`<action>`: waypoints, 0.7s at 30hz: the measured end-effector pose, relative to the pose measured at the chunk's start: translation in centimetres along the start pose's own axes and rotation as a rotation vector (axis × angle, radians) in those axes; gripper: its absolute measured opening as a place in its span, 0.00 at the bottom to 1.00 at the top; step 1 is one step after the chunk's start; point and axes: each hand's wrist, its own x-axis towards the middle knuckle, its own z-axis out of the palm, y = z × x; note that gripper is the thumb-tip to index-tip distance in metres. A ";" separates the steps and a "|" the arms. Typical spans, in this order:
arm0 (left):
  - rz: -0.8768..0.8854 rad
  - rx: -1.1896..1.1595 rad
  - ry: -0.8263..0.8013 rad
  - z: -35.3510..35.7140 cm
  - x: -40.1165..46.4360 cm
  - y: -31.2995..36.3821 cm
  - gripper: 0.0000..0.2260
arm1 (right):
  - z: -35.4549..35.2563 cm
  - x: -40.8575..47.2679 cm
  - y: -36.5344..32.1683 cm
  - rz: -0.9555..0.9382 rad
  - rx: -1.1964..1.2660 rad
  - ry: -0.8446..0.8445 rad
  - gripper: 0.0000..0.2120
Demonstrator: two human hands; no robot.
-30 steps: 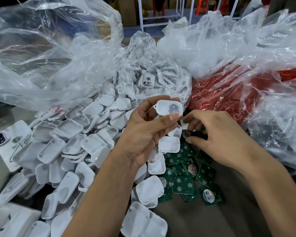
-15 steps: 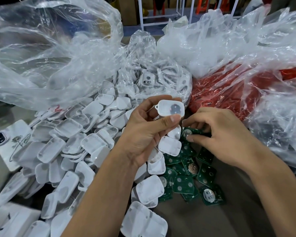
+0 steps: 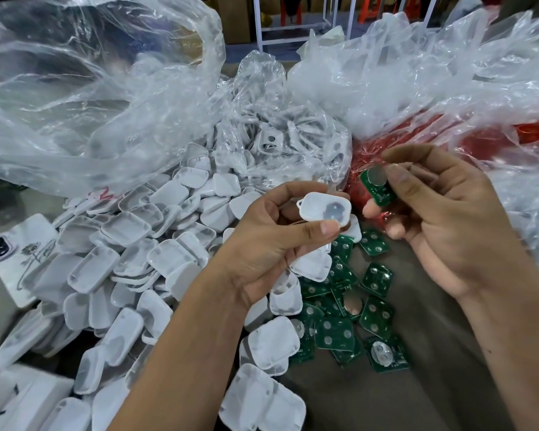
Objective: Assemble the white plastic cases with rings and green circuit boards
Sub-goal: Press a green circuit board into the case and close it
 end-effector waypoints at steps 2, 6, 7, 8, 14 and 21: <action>0.003 0.059 -0.011 -0.1 -0.1 -0.1 0.24 | -0.1 0.0 0.2 0.038 0.001 -0.003 0.08; 0.026 0.185 0.029 -0.3 0.0 -0.3 0.22 | -0.3 0.1 0.2 0.093 0.021 -0.009 0.13; 0.035 0.223 0.042 -0.3 0.0 -0.4 0.22 | -0.4 0.1 0.1 0.098 0.029 -0.013 0.14; 0.044 0.257 0.054 -0.3 0.1 -0.5 0.22 | -0.4 0.0 0.1 0.102 0.036 -0.014 0.14; 0.100 0.382 0.107 -0.3 0.2 -0.7 0.20 | 0.2 -0.2 -0.2 0.038 -0.045 0.027 0.18; 0.150 0.434 0.147 -0.5 0.3 -0.7 0.21 | 0.4 -0.3 0.3 -0.103 -0.163 0.058 0.15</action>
